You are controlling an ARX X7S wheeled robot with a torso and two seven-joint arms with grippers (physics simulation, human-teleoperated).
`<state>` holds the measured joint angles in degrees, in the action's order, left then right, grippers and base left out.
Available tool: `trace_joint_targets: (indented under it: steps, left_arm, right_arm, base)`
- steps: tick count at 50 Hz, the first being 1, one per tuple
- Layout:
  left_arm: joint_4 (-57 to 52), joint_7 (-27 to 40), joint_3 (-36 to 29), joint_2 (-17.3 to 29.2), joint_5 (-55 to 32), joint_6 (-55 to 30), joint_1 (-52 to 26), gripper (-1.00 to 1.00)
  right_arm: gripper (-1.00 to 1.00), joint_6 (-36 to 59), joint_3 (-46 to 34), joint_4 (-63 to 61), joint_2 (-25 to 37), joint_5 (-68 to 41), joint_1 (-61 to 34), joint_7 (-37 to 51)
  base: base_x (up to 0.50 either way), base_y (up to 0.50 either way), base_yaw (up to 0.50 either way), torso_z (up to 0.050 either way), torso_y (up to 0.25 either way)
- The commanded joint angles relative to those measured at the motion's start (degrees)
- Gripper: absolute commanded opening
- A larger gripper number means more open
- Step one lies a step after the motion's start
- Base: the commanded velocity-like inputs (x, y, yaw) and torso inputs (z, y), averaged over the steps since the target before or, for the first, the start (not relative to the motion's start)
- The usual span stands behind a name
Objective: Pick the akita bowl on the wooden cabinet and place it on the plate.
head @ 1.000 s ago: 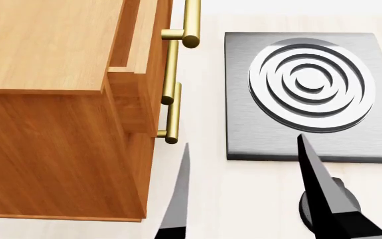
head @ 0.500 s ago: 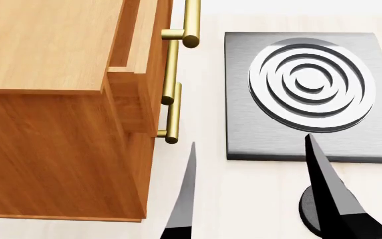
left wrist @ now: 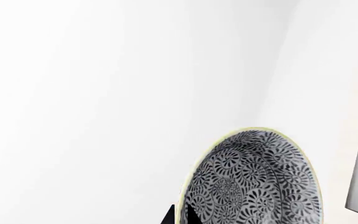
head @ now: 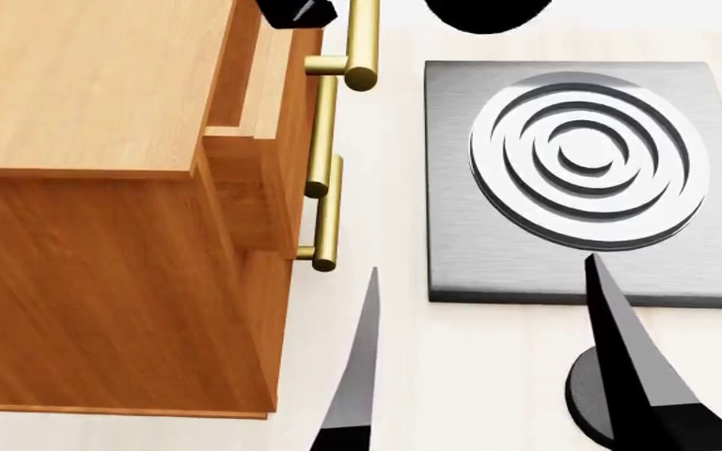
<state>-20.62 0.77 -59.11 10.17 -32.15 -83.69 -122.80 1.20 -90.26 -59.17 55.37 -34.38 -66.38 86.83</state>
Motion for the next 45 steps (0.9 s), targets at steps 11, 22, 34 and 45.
trace_joint_targets:
  steps: [11,22,34,45]
  left_arm:
    - [-6.2,3.2,0.9,-0.2,-1.3,-3.4,3.6,-1.00]
    - [-6.9,3.9,0.7,0.0,-2.4,-3.1,4.4,-1.00]
    - [-8.1,4.1,1.0,1.5,-4.2,-3.3,5.0,-1.00]
    - [-9.8,3.6,1.9,3.7,-6.7,-3.3,6.4,-1.00]
  right_arm:
    - [1.00,-0.2,-1.4,-0.5,0.2,-0.2,-1.8,0.9]
    - [1.00,-0.6,-1.6,-0.3,0.6,-0.2,-2.0,1.0]
    - [1.00,-0.6,-1.5,-0.1,0.5,-0.1,-1.7,1.0]
    - [1.00,-0.4,-1.4,-0.1,0.5,-0.1,-1.6,1.0]
  base:
    - [0.00,0.00,0.00,0.000,0.000]
    - [0.00,0.00,0.00,0.000,0.001]
    - [0.00,0.00,0.00,0.000,0.000]
    - [0.00,0.00,0.00,0.000,0.001]
